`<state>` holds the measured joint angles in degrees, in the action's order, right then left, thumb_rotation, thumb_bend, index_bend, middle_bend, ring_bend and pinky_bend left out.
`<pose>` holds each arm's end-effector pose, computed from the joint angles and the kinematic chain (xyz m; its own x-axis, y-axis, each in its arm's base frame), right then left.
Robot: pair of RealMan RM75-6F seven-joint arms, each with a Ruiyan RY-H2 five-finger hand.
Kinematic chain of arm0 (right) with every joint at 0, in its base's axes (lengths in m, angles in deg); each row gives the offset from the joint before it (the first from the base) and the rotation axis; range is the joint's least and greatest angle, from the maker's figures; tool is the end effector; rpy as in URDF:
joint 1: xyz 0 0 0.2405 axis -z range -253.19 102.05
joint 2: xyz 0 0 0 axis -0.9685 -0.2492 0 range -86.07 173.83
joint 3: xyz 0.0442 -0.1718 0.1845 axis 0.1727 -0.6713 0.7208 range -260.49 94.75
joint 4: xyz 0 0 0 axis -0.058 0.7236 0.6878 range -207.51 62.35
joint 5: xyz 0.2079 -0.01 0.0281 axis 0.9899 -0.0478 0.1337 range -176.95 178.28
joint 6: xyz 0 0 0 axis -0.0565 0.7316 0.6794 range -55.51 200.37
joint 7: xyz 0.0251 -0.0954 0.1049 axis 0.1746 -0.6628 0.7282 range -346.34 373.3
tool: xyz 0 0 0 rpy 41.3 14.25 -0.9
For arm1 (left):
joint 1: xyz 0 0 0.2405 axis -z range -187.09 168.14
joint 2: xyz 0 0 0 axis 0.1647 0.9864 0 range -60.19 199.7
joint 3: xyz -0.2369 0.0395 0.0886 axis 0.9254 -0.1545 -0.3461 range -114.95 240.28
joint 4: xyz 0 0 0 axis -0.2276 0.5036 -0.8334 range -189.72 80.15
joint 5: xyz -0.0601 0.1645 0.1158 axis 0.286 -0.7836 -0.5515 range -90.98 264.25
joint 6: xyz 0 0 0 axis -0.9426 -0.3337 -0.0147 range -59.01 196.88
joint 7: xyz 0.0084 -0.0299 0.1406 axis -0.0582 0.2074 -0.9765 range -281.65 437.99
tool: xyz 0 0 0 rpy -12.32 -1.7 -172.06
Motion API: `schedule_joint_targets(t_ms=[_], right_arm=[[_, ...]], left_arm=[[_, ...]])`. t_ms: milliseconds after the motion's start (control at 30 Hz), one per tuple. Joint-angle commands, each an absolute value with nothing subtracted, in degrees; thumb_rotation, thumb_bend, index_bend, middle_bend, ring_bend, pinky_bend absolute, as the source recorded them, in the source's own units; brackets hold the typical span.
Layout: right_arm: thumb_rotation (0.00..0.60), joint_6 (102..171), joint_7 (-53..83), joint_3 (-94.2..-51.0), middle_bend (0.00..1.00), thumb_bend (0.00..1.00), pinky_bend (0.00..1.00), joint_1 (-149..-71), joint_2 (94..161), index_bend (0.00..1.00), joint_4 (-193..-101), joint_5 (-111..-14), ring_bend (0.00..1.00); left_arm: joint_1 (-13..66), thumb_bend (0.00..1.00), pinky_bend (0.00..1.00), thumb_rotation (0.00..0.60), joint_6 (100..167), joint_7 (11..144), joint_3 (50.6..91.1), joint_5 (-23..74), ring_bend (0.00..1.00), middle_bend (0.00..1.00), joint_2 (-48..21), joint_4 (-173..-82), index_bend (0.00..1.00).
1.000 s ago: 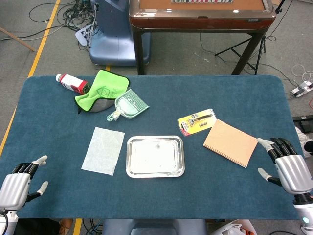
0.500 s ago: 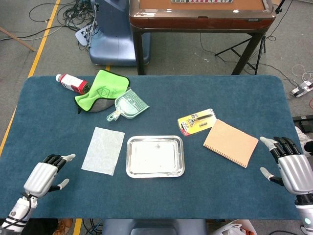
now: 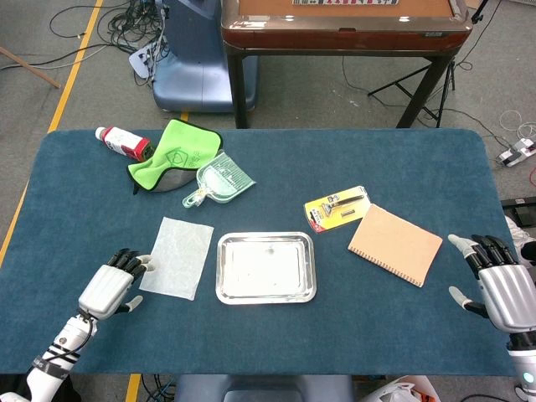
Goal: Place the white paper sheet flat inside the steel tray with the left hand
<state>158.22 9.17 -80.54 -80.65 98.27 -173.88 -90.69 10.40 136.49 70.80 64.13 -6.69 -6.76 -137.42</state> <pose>-0.2778 -0.1775 0.1919 0.4816 0.0116 0.8763 -0.8703 -0.1117 0.4797 -0.2678 0.2452 0.0532 0.5589 0.1675 0.8121 0.7933 -0.3932 -0.4649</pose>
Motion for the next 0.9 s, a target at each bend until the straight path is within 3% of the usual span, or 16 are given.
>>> schedule_joint_targets(t_ms=[33, 900], right_arm=[[0.6, 157.99, 9.57, -80.55, 0.24, 0.19, 0.17, -80.76, 98.49, 0.17, -173.49, -90.59, 0.14], [0.6, 158.96, 11.65, -80.98, 0.24, 0.19, 0.17, -79.61, 98.66, 0.17, -171.72, -90.3, 0.14]], left_arm=[[11.32, 0.21, 0.09, 0.6, 135.53, 70.8, 63.95, -6.13, 0.13, 0.21, -8.2, -136.62, 0.28], [14.54, 0.21, 0.09, 0.6, 131.03, 68.16, 63.62, -0.22, 0.13, 0.21, -14.66, -131.66, 0.28]])
